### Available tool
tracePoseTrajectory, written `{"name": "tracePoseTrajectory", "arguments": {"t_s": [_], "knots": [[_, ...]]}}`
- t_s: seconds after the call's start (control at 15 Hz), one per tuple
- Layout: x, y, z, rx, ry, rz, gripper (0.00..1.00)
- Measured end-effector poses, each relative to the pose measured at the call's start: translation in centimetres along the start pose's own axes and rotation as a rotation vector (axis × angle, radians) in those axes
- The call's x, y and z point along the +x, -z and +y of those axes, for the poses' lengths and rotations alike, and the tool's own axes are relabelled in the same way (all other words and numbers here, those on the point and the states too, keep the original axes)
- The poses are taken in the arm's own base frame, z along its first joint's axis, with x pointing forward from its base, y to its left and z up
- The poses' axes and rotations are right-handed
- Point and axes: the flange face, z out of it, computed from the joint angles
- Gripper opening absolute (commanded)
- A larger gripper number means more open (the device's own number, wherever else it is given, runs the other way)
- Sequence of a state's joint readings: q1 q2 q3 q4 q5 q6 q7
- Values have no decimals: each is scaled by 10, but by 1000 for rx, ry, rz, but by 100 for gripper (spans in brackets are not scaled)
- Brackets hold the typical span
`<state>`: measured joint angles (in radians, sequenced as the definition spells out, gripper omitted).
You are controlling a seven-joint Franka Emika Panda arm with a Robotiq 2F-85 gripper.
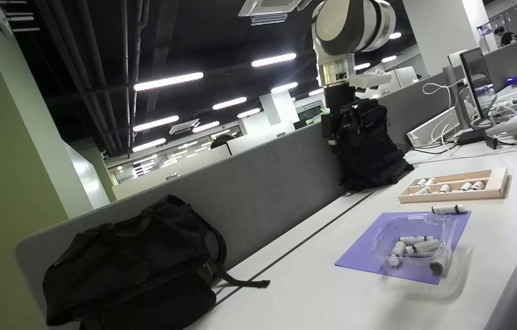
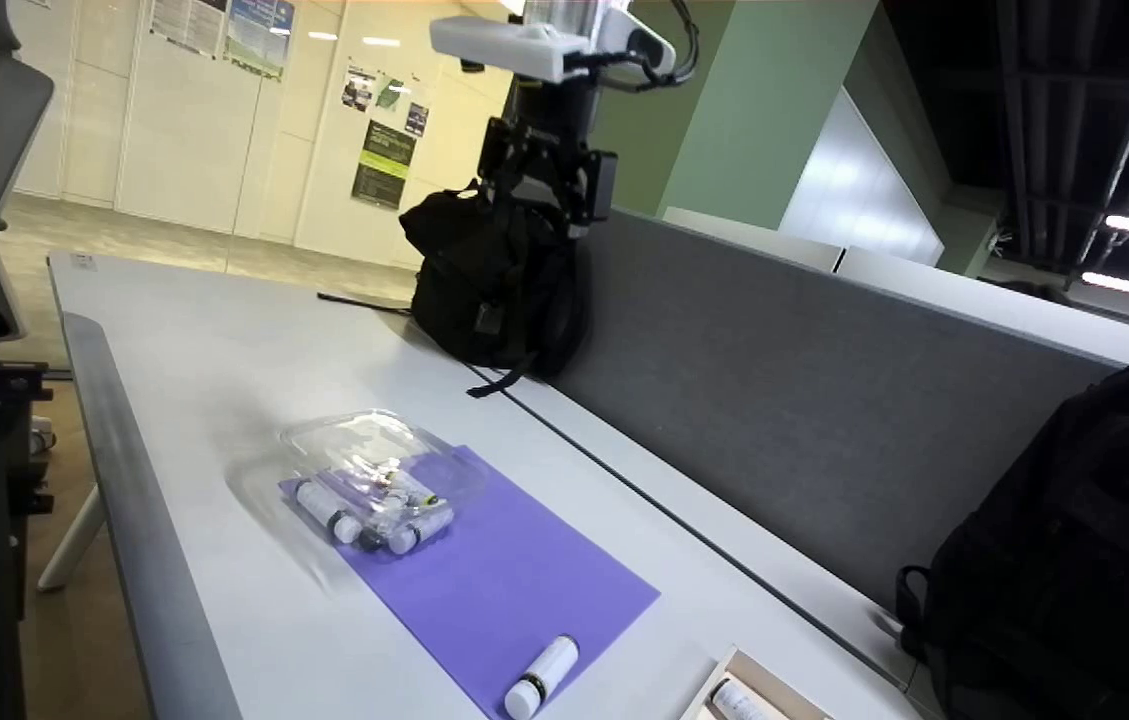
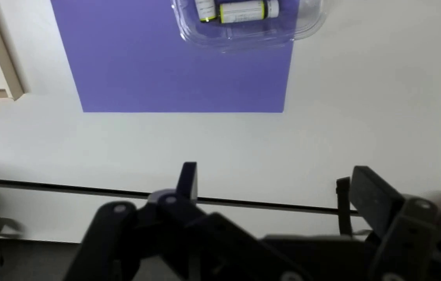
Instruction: Put the white object into the tray.
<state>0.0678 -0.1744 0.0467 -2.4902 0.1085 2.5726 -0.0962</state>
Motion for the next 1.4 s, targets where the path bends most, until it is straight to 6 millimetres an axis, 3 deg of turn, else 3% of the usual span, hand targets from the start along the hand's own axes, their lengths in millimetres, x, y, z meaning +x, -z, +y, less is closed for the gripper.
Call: {"name": "tracePoseTrajectory", "arguments": {"t_s": [0.2, 0.67, 0.87, 1.2, 1.4], "knots": [[-4, -34, 42, -11, -28, -6, 100], [-1, -29, 32, -7, -4, 4, 100], [-10, -48, 43, -22, -11, -1, 100], [-59, -119, 115, -71, -63, -48, 100], [-87, -151, 156, -95, -72, -65, 100]]}}
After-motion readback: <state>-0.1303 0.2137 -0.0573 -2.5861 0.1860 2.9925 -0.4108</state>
